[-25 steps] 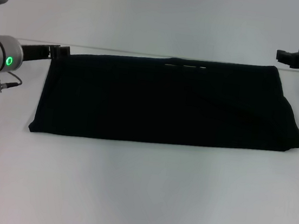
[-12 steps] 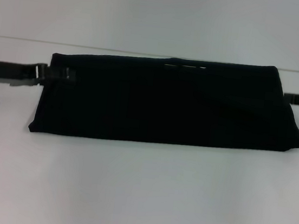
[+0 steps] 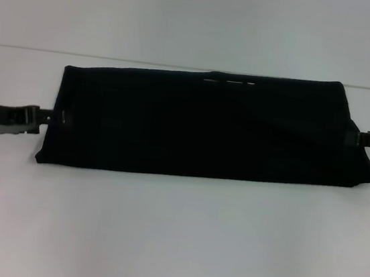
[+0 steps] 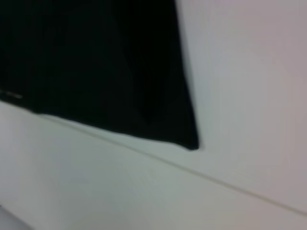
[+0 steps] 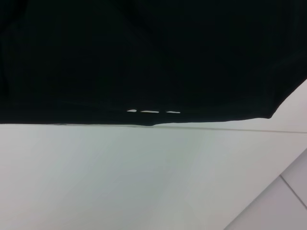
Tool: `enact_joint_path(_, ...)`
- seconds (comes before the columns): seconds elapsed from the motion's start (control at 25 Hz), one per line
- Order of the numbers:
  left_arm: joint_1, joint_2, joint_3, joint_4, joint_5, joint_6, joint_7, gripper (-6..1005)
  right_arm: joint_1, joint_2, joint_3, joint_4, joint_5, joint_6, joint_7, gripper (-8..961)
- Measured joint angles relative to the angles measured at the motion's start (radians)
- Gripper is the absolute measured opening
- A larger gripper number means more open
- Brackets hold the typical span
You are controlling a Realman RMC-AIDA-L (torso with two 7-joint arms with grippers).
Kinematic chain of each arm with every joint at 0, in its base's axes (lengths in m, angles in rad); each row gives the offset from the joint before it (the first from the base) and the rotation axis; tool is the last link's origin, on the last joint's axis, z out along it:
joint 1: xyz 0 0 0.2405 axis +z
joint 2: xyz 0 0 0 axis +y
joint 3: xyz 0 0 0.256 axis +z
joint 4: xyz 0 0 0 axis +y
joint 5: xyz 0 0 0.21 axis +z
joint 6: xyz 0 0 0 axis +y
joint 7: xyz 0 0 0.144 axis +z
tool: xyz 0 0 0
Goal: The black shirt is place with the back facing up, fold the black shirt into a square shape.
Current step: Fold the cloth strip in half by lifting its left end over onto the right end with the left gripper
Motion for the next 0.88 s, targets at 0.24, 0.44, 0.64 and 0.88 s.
enact_joint_path(0.24, 0.021, -0.005, 0.002, 0.000, 0.022, 0.003, 0.013, 908, 0.003, 0.004, -0.005, 0.002, -0.001, 0.015, 0.000, 713)
enact_joint_path(0.44, 0.029, -0.013, 0.050, 0.000, 0.023, 0.022, 0.025, 873, 0.004, 0.005, -0.002, 0.002, -0.002, 0.022, 0.001, 713)
enact_joint_path(0.64, 0.031, -0.019, 0.090, 0.003, 0.023, 0.021, 0.029, 837, 0.004, 0.004, -0.001, 0.002, -0.002, 0.023, 0.001, 709)
enact_joint_path(0.88, 0.032, -0.020, 0.098, 0.005, 0.023, 0.019, 0.044, 795, -0.002, 0.004, 0.000, 0.000, 0.000, 0.023, 0.001, 705)
